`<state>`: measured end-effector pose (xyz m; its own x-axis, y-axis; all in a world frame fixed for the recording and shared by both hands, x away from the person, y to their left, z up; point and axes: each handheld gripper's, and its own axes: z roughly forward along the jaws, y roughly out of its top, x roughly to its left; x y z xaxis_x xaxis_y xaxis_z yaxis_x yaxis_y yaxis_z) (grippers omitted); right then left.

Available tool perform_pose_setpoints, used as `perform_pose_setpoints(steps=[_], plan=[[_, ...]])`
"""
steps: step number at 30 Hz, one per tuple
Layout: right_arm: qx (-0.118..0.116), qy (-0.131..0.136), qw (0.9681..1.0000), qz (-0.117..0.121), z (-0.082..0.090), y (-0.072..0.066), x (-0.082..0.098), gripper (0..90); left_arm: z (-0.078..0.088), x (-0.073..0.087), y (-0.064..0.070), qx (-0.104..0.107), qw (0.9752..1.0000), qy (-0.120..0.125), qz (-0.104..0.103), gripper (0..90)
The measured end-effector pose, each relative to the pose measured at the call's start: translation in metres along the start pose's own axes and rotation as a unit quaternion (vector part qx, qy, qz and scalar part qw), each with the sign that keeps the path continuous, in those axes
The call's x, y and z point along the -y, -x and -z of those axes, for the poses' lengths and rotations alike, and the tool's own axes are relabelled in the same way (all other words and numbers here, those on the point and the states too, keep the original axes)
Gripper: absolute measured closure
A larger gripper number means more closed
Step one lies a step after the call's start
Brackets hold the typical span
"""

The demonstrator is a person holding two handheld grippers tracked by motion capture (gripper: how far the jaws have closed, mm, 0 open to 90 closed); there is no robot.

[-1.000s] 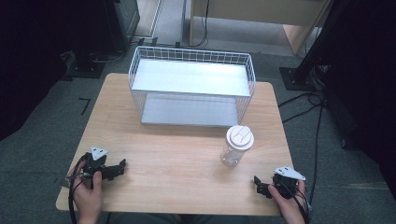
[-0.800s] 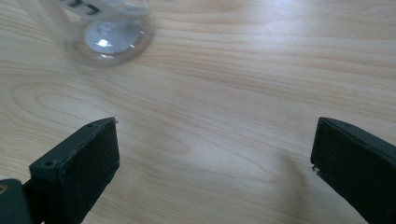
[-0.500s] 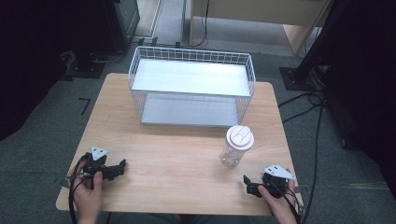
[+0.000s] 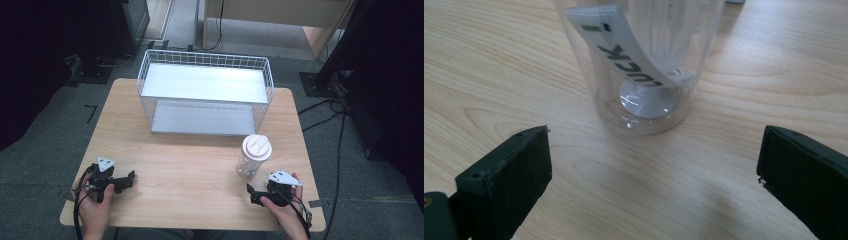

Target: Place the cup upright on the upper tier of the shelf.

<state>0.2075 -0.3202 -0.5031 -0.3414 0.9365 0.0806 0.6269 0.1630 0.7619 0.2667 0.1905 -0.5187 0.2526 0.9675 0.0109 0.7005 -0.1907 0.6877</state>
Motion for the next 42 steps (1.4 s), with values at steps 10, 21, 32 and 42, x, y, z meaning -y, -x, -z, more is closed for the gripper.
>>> perform_pose_setpoints(steps=[10, 21, 32, 42], plan=[[-0.006, 0.040, 0.9989, -0.026, -0.006, -0.009, -0.018, 1.1, 0.000, 0.000, 0.000, 0.000, 1.0000, 0.000, 0.000, 1.9], [-0.007, 0.068, 0.9972, -0.030, -0.014, -0.019, -0.032, 2.7, 0.000, 0.000, 0.000, 0.000, 1.0000, 0.001, 0.000, 1.8], [0.008, 0.111, 0.9932, -0.034, -0.013, -0.019, -0.044, 6.9, 0.000, 0.000, 0.000, 0.000, 1.0000, 0.001, 0.001, 1.8], [0.018, 0.146, 0.9881, -0.042, -0.011, -0.019, -0.054, 13.0, 0.000, 0.000, 0.000, 0.000, 1.0000, 0.001, 0.001, 1.8]])
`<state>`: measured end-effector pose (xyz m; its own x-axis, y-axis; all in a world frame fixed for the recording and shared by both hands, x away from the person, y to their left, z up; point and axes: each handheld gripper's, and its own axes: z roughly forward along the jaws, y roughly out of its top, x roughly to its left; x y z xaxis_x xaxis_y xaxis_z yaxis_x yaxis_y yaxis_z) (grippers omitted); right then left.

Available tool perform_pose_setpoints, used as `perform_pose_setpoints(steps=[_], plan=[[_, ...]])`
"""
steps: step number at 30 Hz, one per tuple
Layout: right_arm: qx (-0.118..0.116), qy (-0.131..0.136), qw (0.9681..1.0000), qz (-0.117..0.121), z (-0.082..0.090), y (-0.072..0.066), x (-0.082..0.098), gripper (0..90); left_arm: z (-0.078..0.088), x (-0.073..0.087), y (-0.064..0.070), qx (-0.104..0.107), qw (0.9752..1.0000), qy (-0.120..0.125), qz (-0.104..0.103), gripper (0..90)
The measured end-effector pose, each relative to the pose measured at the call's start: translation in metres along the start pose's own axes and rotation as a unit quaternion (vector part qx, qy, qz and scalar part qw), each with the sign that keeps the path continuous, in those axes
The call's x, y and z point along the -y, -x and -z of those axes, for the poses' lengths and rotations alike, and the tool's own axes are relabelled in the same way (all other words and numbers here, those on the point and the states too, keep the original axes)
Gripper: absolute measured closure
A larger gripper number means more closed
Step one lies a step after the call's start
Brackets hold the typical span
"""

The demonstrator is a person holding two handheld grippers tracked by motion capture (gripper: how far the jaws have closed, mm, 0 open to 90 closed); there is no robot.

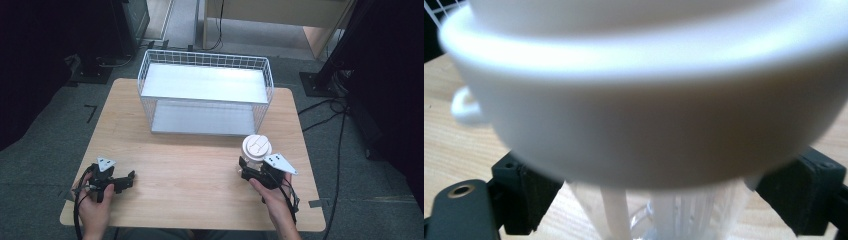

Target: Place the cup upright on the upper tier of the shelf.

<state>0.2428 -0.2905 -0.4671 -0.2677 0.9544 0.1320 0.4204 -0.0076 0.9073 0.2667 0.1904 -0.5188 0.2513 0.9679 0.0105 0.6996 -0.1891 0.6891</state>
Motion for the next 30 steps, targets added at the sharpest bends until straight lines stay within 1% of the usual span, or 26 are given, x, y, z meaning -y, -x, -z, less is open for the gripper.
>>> perform_pose_setpoints(steps=[6, 8, 12, 14, 16, 20, 21, 22, 25, 30], plan=[[0.003, 0.015, 0.9999, -0.002, -0.001, -0.001, -0.005, 13.3, 0.000, 0.000, 0.000, 0.000, 1.0000, 0.000, 0.000, 1.8], [0.005, 0.026, 0.9996, 0.002, -0.001, -0.002, -0.006, 13.4, 0.000, 0.000, 0.000, 0.000, 1.0000, 0.000, 0.000, 1.8], [0.004, 0.043, 0.9991, -0.004, 0.000, -0.003, -0.007, 13.4, 0.000, 0.000, 0.000, 0.000, 1.0000, 0.000, 0.000, 1.8], [0.005, 0.047, 0.9989, -0.003, -0.001, -0.004, -0.008, 13.5, 0.000, 0.000, 0.000, 0.000, 1.0000, 0.000, 0.000, 1.9], [0.007, 0.053, 0.9985, 0.002, -0.001, -0.005, -0.007, 13.7, 0.000, 0.000, 0.000, 0.000, 1.0000, 0.000, 0.000, 1.8], [0.006, 0.076, 0.9971, 0.008, 0.001, -0.007, -0.009, 14.6, 0.000, 0.000, 0.000, 0.000, 1.0000, 0.000, 0.000, 1.8], [0.006, 0.076, 0.9971, 0.008, 0.001, -0.007, -0.009, 14.6, 0.000, 0.000, 0.000, 0.000, 1.0000, 0.000, 0.000, 1.8], [-0.001, 0.085, 0.9964, 0.002, 0.003, -0.007, -0.011, 14.5, 0.000, 0.000, 0.000, 0.000, 1.0000, 0.000, 0.000, 1.8], [-0.001, 0.091, 0.9958, 0.011, 0.003, -0.009, -0.011, 14.7, 0.000, 0.000, 0.000, 0.000, 1.0000, 0.000, 0.000, 1.8], [0.000, 0.106, 0.9943, 0.013, 0.004, -0.011, -0.012, 14.8, 0.000, 0.000, 0.000, 0.000, 1.0000, 0.000, 0.000, 1.8]])
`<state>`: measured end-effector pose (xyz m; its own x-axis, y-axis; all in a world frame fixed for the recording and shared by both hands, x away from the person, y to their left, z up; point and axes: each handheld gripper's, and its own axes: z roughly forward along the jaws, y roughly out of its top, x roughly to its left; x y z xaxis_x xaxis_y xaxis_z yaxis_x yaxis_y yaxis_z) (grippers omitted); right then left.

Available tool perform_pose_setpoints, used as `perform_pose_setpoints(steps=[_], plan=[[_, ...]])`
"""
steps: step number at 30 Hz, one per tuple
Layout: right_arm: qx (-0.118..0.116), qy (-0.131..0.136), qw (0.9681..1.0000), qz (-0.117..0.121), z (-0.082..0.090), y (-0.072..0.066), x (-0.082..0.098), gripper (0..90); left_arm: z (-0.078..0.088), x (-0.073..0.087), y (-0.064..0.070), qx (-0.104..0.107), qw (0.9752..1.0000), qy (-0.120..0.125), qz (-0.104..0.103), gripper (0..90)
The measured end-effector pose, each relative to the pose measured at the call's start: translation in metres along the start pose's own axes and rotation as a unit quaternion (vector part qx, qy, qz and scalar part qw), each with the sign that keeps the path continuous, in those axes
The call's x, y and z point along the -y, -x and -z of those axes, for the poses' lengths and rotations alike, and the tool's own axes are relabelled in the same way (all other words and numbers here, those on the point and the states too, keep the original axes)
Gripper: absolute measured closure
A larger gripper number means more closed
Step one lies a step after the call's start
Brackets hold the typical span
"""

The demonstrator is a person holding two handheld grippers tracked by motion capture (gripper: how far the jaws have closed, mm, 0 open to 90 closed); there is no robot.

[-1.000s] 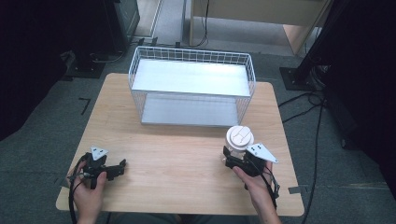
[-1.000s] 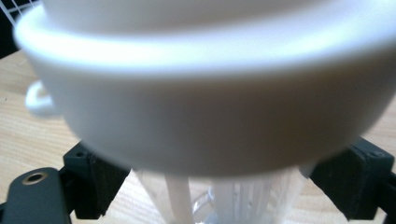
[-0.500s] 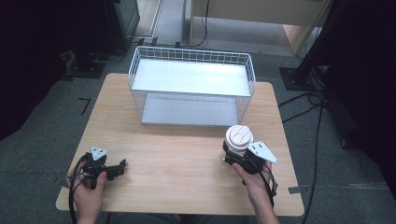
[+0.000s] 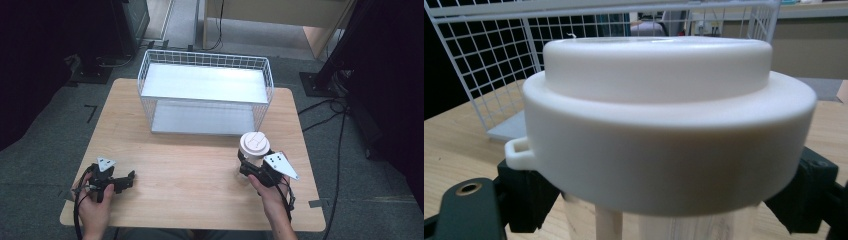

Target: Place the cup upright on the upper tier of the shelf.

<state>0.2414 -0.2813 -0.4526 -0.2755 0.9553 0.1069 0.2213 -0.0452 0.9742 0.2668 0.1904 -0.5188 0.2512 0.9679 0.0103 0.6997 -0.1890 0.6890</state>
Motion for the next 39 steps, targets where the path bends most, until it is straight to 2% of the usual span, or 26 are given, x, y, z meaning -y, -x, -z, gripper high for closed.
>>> perform_pose_setpoints(steps=[2, 16, 36, 39], plan=[[-0.001, 0.003, 1.0000, -0.005, 0.001, -0.001, -0.002, 14.8, 0.000, 0.000, 0.000, 0.000, 1.0000, 0.000, 0.000, 1.8], [-0.009, 0.028, 0.9995, 0.008, -0.002, -0.010, -0.025, 15.3, 0.000, 0.000, 0.000, 0.000, 1.0000, 0.000, 0.000, 1.8], [-0.018, 0.079, 0.9964, 0.024, -0.014, -0.029, -0.084, 15.4, 0.000, 0.000, 0.000, 0.000, 1.0000, -0.002, -0.002, 1.8], [-0.022, 0.088, 0.9956, 0.023, -0.018, -0.034, -0.098, 15.4, 0.000, 0.000, 0.000, 0.000, 1.0000, 0.000, -0.001, 1.9]])
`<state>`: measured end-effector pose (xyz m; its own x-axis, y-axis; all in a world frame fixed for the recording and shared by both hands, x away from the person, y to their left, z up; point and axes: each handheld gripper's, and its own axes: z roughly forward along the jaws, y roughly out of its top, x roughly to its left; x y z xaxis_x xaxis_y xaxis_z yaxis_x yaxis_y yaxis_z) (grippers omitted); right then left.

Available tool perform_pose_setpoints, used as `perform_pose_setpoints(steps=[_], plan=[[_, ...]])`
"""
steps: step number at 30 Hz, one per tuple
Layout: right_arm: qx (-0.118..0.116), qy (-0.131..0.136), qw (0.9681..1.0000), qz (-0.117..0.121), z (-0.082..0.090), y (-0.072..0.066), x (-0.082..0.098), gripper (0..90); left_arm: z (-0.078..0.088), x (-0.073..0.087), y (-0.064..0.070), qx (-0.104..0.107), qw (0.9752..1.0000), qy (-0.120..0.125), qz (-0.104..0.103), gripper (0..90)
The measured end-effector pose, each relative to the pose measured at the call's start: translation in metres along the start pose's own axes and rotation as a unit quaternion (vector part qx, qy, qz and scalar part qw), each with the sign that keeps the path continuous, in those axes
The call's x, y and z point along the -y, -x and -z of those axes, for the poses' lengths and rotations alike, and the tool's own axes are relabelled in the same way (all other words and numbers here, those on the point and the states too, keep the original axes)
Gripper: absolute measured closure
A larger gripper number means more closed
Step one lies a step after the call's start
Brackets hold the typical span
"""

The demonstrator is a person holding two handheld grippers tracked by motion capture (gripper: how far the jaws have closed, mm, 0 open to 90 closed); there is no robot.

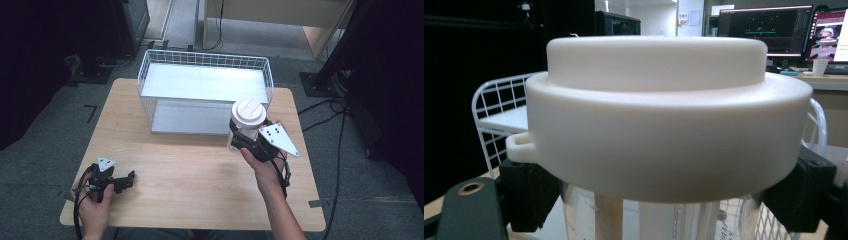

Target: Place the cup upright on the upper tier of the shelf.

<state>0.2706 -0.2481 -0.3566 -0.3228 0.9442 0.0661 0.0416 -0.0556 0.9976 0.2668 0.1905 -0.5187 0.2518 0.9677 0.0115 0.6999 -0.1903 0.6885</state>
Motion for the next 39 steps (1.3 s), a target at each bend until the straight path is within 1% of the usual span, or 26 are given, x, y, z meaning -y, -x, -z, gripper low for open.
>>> perform_pose_setpoints(steps=[12, 14, 15, 16, 18, 23, 26, 29, 33, 39], plan=[[0.007, 0.014, 0.9999, -0.005, -0.026, -0.004, -0.039, 15.5, 0.000, 0.000, 0.000, 0.000, 1.0000, 0.000, 0.000, 1.9], [0.008, 0.017, 0.9998, -0.002, -0.031, -0.004, -0.045, 15.5, 0.000, 0.000, 0.000, 0.000, 1.0000, 0.000, 0.000, 1.8], [0.008, 0.017, 0.9998, -0.002, -0.031, -0.004, -0.045, 15.5, 0.000, 0.000, 0.000, 0.000, 1.0000, 0.000, 0.000, 1.8], [0.011, 0.019, 0.9998, -0.001, -0.035, -0.004, -0.051, 15.5, 0.000, 0.000, 0.000, 0.000, 1.0000, 0.000, 0.000, 1.8], [0.014, 0.022, 0.9997, 0.001, -0.039, -0.004, -0.055, 15.5, 0.000, 0.000, 0.000, 0.000, 1.0000, 0.000, 0.000, 1.8], [0.021, 0.024, 0.9994, 0.013, -0.052, -0.005, -0.065, 15.5, 0.000, 0.000, 0.000, 0.000, 1.0000, 0.000, 0.000, 1.8], [0.022, 0.023, 0.9994, 0.011, -0.059, -0.006, -0.071, 15.5, 0.000, 0.000, 0.000, 0.000, 1.0000, 0.000, 0.000, 1.8], [0.023, 0.025, 0.9993, 0.015, -0.067, -0.007, -0.076, 15.5, 0.000, 0.000, 0.000, 0.000, 1.0000, 0.000, 0.000, 1.9], [0.025, 0.025, 0.9992, 0.018, -0.078, -0.009, -0.080, 15.5, 0.000, 0.000, 0.000, 0.000, 1.0000, 0.000, 0.000, 1.9], [0.037, 0.022, 0.9988, 0.023, -0.095, -0.007, -0.082, 15.5, 0.000, 0.000, 0.000, 0.000, 1.0000, 0.000, 0.000, 1.9]])
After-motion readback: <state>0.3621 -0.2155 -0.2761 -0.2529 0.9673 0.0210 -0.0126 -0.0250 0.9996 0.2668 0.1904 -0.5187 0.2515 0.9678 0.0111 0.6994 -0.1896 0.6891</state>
